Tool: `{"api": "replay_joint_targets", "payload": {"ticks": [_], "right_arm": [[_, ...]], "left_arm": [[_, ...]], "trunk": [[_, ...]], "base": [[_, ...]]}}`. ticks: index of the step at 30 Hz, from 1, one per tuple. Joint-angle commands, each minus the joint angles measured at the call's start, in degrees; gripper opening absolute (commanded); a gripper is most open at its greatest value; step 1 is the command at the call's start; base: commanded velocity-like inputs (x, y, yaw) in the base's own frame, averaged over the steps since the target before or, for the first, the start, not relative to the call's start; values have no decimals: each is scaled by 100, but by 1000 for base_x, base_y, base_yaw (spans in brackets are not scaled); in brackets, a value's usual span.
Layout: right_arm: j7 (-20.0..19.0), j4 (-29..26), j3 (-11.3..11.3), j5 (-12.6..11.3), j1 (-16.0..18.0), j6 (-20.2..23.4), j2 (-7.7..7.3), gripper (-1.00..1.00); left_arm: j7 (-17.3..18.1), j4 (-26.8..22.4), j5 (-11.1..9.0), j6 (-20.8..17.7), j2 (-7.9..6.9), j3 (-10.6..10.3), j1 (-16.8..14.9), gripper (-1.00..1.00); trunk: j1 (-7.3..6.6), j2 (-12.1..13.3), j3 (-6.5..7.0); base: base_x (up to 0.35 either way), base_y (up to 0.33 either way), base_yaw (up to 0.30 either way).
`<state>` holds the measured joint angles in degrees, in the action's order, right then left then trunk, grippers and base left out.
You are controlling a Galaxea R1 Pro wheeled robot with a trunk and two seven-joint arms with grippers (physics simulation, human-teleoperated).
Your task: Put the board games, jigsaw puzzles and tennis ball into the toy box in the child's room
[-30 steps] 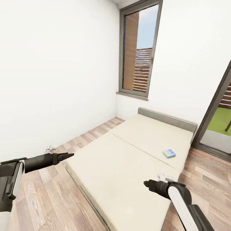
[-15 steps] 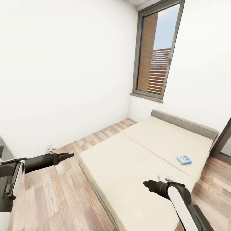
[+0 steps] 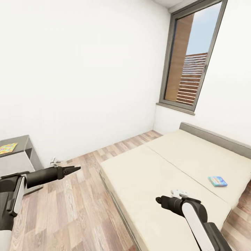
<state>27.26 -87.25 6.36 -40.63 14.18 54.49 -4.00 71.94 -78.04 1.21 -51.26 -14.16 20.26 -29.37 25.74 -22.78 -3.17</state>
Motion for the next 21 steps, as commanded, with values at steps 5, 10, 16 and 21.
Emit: {"api": "replay_joint_targets", "payload": {"ticks": [5, 10, 16, 21], "right_arm": [[60, -4, 8, -51, 6, 9, -4, 100], [60, -3, 7, -50, 6, 9, -4, 100], [60, 7, 7, -51, 6, 7, -1, 100], [60, 19, 6, -50, 6, 3, 2, 100]], "left_arm": [[33, -1, 12, -59, 1, 5, -8, 100], [33, -1, 13, -59, 1, 5, -8, 100], [37, -1, 12, -59, 1, 5, -8, 100], [39, -1, 11, -59, 1, 5, -8, 100]], "trunk": [[4, -13, 5], [4, -13, 24], [4, -13, 47], [4, -13, 66]], "base": [[-101, 0, 280], [-174, 0, 280], [-44, 0, 280], [-60, 0, 280]]}}
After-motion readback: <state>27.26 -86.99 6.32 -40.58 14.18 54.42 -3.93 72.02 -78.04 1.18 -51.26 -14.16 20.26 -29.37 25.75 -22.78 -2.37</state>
